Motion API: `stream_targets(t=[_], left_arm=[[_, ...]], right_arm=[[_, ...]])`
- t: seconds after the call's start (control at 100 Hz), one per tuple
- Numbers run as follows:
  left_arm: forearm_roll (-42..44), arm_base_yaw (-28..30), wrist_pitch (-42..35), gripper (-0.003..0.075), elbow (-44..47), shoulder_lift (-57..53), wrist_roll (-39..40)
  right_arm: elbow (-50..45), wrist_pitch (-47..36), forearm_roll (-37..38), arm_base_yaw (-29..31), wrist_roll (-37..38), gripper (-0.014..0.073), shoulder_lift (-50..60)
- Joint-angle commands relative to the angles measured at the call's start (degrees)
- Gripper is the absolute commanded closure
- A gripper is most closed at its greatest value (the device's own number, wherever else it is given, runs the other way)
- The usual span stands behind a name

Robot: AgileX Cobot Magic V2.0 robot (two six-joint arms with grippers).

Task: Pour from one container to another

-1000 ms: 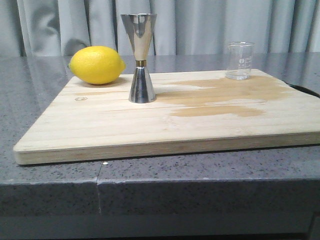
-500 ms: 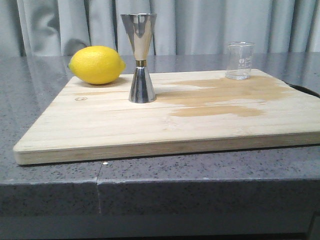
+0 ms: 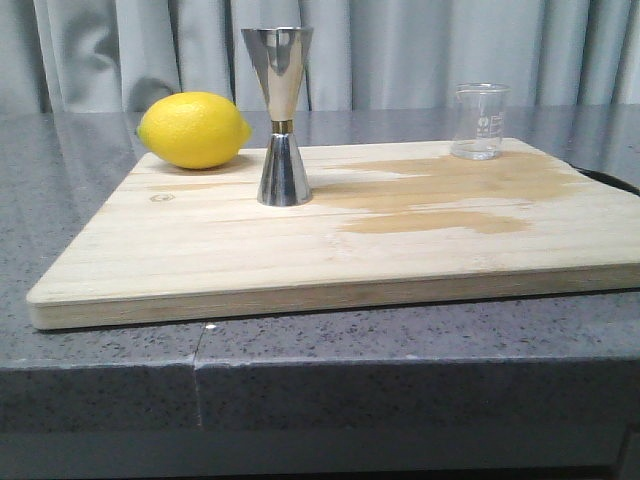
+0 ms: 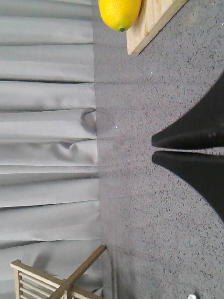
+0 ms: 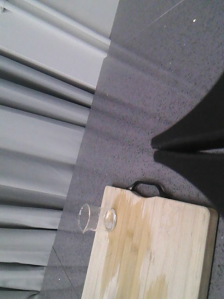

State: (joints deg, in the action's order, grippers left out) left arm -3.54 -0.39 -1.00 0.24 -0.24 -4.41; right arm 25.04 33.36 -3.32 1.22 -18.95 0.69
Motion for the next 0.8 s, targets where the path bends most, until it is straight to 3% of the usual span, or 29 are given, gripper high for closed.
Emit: stream_targets(t=[0.0,0.26,0.41,0.46,0.79], left_arm=[[-0.46,0.16,-4.95,0.0739,1.97,-1.45,0.07],[-0.46,0.16,-4.95,0.0739,1.97,-1.45,0.07],[-0.46,0.16,-4.95,0.0739,1.97,-1.45,0.07],[-0.46,0.16,-4.95,0.0739,1.97,-1.45,0.07],[-0.46,0.16,-4.95,0.0739,1.97,-1.45,0.07]], right_arm=[[1.3,-4.35,0.07,0.22,0.14,0.065,-0.24],[1.3,-4.56,-2.51,0.22,1.81,0.065,-0.24],[-1.9,-10.06,4.09,0.22,25.85,0.065,-0.24],[-3.95,-11.76,6.53,0.22,30.83,0.065,-0.22],[-19.94,-29.66,6.91,0.22,31.17,0.065,0.93]])
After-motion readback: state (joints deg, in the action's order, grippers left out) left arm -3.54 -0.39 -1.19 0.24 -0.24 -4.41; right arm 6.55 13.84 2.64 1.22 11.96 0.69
